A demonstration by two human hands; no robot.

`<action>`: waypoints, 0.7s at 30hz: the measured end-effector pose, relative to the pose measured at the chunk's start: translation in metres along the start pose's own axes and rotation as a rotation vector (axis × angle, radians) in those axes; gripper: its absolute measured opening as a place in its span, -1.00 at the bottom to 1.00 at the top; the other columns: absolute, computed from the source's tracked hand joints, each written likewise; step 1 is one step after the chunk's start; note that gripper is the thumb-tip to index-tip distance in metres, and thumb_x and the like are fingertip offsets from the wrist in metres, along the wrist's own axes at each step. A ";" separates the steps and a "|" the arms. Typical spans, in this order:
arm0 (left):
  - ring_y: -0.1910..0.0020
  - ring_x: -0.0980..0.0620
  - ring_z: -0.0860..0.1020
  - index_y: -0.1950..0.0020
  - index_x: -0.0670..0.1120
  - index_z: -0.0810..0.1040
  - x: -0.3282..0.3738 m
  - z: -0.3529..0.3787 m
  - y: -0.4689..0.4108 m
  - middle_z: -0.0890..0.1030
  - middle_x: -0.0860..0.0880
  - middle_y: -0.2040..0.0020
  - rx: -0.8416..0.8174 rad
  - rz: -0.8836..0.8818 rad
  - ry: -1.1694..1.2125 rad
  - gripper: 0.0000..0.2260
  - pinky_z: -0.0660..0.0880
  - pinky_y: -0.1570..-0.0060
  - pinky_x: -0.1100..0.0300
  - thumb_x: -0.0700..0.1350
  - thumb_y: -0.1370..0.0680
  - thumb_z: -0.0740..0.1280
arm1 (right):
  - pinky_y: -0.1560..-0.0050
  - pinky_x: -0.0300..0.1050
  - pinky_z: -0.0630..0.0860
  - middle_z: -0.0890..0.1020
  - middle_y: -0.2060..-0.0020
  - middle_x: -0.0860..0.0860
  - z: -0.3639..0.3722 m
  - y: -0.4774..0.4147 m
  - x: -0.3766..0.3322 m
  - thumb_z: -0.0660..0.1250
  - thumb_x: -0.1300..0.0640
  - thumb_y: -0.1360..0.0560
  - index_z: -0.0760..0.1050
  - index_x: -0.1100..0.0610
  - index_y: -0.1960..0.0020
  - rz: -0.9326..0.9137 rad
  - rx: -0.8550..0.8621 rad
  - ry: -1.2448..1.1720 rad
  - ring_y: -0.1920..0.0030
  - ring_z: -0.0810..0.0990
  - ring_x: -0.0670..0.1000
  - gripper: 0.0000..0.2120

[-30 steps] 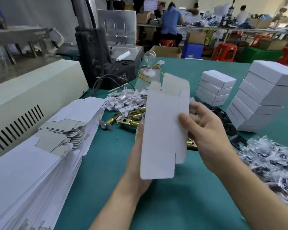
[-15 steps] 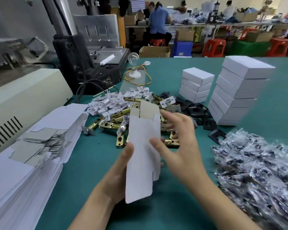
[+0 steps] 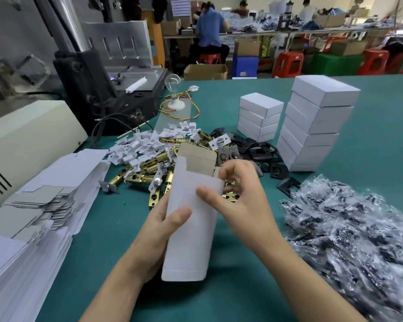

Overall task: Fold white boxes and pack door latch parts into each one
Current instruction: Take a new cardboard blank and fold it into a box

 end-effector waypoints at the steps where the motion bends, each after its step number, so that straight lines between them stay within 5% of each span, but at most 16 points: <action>1: -0.03 -0.09 0.73 -0.24 0.14 0.68 -0.001 -0.001 -0.002 0.73 -0.12 -0.18 0.024 -0.011 0.017 -0.59 0.67 0.10 0.06 0.13 -0.41 0.58 | 0.01 -0.23 0.57 0.60 -0.01 -0.16 0.003 0.000 0.007 0.54 -0.14 -0.35 0.45 -0.11 -0.07 0.080 -0.026 -0.134 -0.03 0.65 -0.08 -0.60; 4: -0.10 -0.12 0.74 -0.24 0.17 0.68 -0.002 -0.002 -0.004 0.73 -0.11 -0.21 0.090 -0.010 -0.009 -0.65 0.69 0.06 0.03 0.16 -0.47 0.51 | -0.07 0.02 0.66 0.75 0.00 -0.08 0.009 0.003 0.026 0.51 -0.04 -0.45 0.45 -0.12 -0.27 0.249 -0.092 -0.293 -0.03 0.73 0.00 -0.56; 8: -0.09 -0.12 0.74 -0.15 0.15 0.72 -0.001 -0.011 -0.005 0.75 -0.12 -0.17 0.179 0.014 -0.048 -0.72 0.69 0.09 0.09 0.16 -0.48 0.43 | -0.13 0.23 0.65 0.77 0.08 0.00 0.008 0.004 0.034 0.43 -0.01 -0.54 0.67 -0.02 -0.07 0.286 -0.085 -0.241 0.00 0.75 0.07 -0.86; 14: -0.04 -0.08 0.76 -0.09 0.13 0.76 -0.007 -0.013 -0.009 0.77 -0.11 -0.09 0.197 0.048 -0.083 -0.80 0.68 0.12 0.15 0.12 -0.54 0.41 | -0.05 0.40 0.59 0.74 0.13 0.18 0.004 0.003 0.035 0.46 0.01 -0.49 0.66 0.13 -0.02 0.272 -0.018 -0.227 0.02 0.68 0.34 -0.80; 21: -0.03 -0.06 0.75 -0.20 0.11 0.66 0.007 -0.022 -0.006 0.75 0.02 -0.12 0.322 0.219 -0.220 -0.72 0.67 0.14 0.16 0.04 -0.49 0.48 | -0.03 0.19 0.68 0.77 0.07 0.01 0.005 0.005 0.036 0.47 0.09 -0.55 0.62 0.02 -0.10 0.271 -0.046 -0.241 0.03 0.75 0.08 -0.87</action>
Point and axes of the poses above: each hand's wrist, its own y-axis away from the middle knuckle, its own z-axis out of the palm, x = y × z, the point moved 8 cm from there along -y, towards the middle knuckle
